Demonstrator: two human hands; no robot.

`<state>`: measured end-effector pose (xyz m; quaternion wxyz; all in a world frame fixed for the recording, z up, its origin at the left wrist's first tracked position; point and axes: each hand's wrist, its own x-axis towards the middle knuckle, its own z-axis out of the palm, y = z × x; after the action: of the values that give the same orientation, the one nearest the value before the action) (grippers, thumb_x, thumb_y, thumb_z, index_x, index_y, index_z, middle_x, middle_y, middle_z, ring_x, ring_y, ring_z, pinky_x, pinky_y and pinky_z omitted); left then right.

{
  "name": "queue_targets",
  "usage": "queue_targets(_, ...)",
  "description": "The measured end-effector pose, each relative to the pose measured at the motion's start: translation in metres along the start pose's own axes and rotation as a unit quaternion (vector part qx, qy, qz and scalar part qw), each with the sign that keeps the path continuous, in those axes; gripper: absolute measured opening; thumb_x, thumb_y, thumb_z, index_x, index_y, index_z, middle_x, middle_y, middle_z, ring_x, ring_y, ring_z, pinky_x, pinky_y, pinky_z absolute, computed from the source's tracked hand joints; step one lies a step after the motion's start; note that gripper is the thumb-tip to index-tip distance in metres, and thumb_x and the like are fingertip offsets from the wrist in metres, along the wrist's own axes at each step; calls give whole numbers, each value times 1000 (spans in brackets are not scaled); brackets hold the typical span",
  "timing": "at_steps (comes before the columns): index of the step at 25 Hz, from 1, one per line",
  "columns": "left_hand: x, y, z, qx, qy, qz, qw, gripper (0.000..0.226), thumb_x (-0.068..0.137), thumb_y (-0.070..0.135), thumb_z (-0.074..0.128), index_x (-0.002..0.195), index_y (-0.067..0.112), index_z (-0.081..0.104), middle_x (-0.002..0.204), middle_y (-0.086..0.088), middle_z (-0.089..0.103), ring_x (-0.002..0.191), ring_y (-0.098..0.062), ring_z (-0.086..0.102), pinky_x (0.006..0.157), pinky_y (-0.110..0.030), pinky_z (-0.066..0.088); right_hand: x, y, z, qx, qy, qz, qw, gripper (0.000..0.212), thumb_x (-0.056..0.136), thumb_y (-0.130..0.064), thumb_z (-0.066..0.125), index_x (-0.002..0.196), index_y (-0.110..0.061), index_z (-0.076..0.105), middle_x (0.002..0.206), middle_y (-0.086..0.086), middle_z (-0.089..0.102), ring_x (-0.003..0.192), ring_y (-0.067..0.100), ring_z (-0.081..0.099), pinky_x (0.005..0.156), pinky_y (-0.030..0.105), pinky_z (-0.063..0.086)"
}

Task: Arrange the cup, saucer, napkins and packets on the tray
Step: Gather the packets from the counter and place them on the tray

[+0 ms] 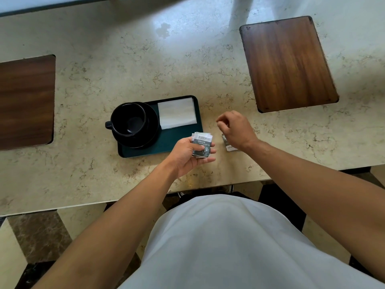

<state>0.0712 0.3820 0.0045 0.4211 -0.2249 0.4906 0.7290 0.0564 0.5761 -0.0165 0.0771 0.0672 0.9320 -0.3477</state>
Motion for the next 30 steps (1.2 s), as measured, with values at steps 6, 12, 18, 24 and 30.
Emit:
queue_targets(6,0,-6,1,17,11,-1,1000,25,97,-12,47,114,0,62,103,-20,75,96,-33,74,70,-41,63,-22,52,-3,-125,-97,57,986,56,88,-29,74,139,-16,55,130,9,47,126,24,41,109,38,42)
queue_targets(12,4,-7,1,12,21,-9,1000,23,95,-7,48,113,1,61,99,-20,76,95,-35,73,71,-42,63,-26,61,0,-113,-91,56,988,47,81,-27,81,122,-22,59,119,4,51,117,21,41,101,35,45)
queue_targets(18,7,-5,-1,14,31,-8,999,23,96,-5,50,114,3,60,104,-22,74,97,-36,73,70,-41,62,-26,58,-5,-133,-130,11,983,57,80,-22,81,130,-31,56,126,2,47,122,22,41,104,37,44)
queue_targets(24,5,-6,-6,14,38,-10,999,19,96,-4,50,110,5,60,108,-24,72,97,-36,73,71,-42,62,-30,55,-5,-190,-141,-32,971,47,78,-29,82,121,-32,61,131,3,43,123,24,39,103,41,43)
queue_targets(30,4,-5,-7,7,42,-13,999,19,96,-2,51,112,4,60,106,-23,73,98,-36,73,73,-43,63,-21,47,-8,-150,-172,13,974,34,80,-19,78,105,-27,55,105,1,64,92,18,55,79,33,46)
